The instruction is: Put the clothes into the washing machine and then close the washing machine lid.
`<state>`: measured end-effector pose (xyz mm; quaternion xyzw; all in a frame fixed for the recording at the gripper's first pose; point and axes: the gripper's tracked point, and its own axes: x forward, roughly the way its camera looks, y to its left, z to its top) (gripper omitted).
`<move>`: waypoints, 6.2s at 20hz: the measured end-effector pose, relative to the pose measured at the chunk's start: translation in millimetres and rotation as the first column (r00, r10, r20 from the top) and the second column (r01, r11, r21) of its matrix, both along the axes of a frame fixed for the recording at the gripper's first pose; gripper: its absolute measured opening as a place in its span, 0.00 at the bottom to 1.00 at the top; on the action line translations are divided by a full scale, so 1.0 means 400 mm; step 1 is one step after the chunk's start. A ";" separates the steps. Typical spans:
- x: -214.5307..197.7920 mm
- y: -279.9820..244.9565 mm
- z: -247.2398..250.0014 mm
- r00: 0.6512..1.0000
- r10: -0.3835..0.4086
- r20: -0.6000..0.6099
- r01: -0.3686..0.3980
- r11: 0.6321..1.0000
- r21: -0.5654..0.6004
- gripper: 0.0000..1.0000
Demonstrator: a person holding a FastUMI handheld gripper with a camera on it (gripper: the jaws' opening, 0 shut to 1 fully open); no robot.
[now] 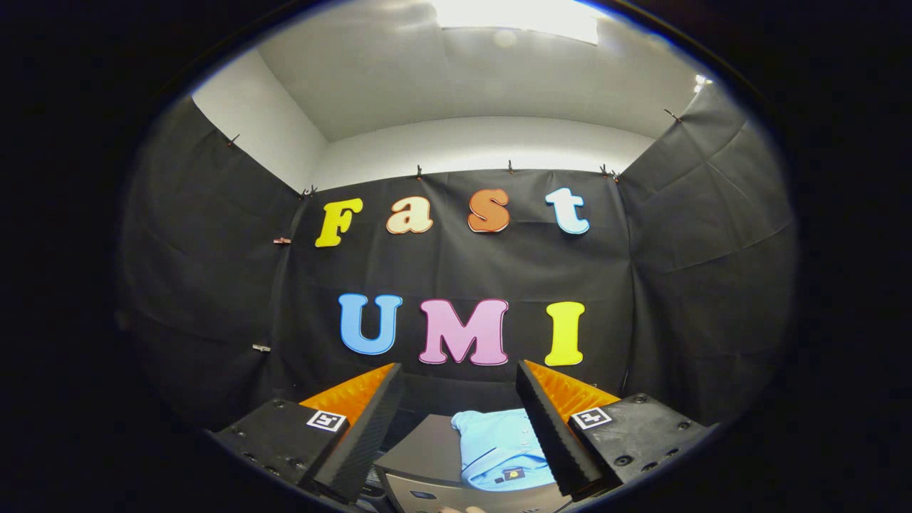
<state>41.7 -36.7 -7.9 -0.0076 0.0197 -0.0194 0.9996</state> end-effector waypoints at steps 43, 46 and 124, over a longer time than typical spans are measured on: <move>0.513 -0.415 -0.846 0.546 -0.178 -0.819 0.148 0.982 -0.115 0.99; 0.502 -0.424 -0.875 0.516 -0.150 -0.843 0.174 0.982 -0.069 0.99; 0.561 0.830 -1.176 0.410 0.279 -0.868 -0.311 0.938 0.155 0.07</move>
